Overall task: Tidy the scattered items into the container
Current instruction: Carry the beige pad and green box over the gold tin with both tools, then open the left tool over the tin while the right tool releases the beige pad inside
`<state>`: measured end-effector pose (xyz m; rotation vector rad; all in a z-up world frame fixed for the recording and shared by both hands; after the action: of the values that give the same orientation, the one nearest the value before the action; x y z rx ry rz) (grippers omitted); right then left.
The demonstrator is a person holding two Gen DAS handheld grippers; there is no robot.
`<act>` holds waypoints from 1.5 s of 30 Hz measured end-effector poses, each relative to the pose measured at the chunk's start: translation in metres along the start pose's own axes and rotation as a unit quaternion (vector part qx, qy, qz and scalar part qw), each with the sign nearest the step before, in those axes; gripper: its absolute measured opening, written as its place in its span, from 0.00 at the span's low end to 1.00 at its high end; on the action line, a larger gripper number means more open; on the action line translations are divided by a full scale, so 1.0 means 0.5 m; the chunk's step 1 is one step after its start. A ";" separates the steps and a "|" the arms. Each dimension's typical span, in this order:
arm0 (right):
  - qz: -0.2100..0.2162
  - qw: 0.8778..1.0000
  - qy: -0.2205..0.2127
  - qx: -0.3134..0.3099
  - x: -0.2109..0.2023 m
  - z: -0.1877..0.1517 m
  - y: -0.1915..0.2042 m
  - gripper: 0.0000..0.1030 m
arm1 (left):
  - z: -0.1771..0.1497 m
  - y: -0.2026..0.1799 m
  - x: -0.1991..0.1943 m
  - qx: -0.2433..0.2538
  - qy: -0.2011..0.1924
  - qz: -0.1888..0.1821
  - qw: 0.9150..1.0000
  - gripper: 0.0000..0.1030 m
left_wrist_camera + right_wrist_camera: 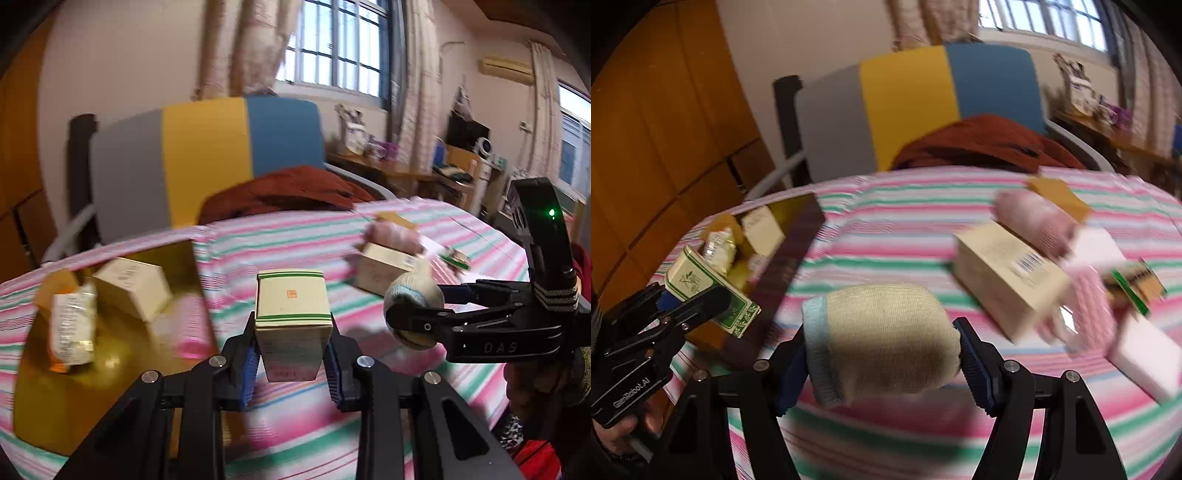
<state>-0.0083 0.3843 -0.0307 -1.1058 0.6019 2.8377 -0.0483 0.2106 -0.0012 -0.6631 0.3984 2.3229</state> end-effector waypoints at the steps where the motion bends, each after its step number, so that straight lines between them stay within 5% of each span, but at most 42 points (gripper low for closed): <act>1: 0.010 1.000 -0.001 -0.006 0.007 0.007 0.021 0.71 | -0.002 0.021 -0.008 -0.008 -0.001 0.010 1.000 0.30; 8: 0.057 0.997 0.000 -0.057 0.058 0.048 0.163 0.71 | -0.036 0.187 -0.041 -0.059 0.015 0.075 0.995 0.30; 16: 0.069 0.987 0.022 -0.146 0.140 0.071 0.299 0.71 | -0.100 0.306 -0.020 -0.118 0.058 0.076 0.988 0.29; 30: -0.010 0.964 0.066 -0.257 0.329 0.126 0.366 0.71 | -0.105 0.349 0.043 -0.147 0.089 0.052 0.984 0.29; 41: 0.001 0.960 0.093 -0.262 0.402 0.129 0.371 0.75 | -0.095 0.358 0.095 -0.151 0.119 0.052 0.980 0.31; 45: 0.012 0.965 0.084 -0.248 0.393 0.133 0.375 0.86 | -0.089 0.363 0.111 -0.155 0.125 0.051 0.979 0.39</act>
<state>-0.2298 0.2148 -0.0512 -1.4167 -0.1137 3.0193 -0.1922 0.0891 -0.0506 -1.1176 0.1836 2.4307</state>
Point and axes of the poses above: each gripper's, at about its wrist camera, not at the fingertips, and x roughly the way its jaws point, y to its left, z to its top, the point moved 4 cm from there along x, roughly the way its jaws point, and after that the axes turned 9 degrees about x, right-handed, at the moved point
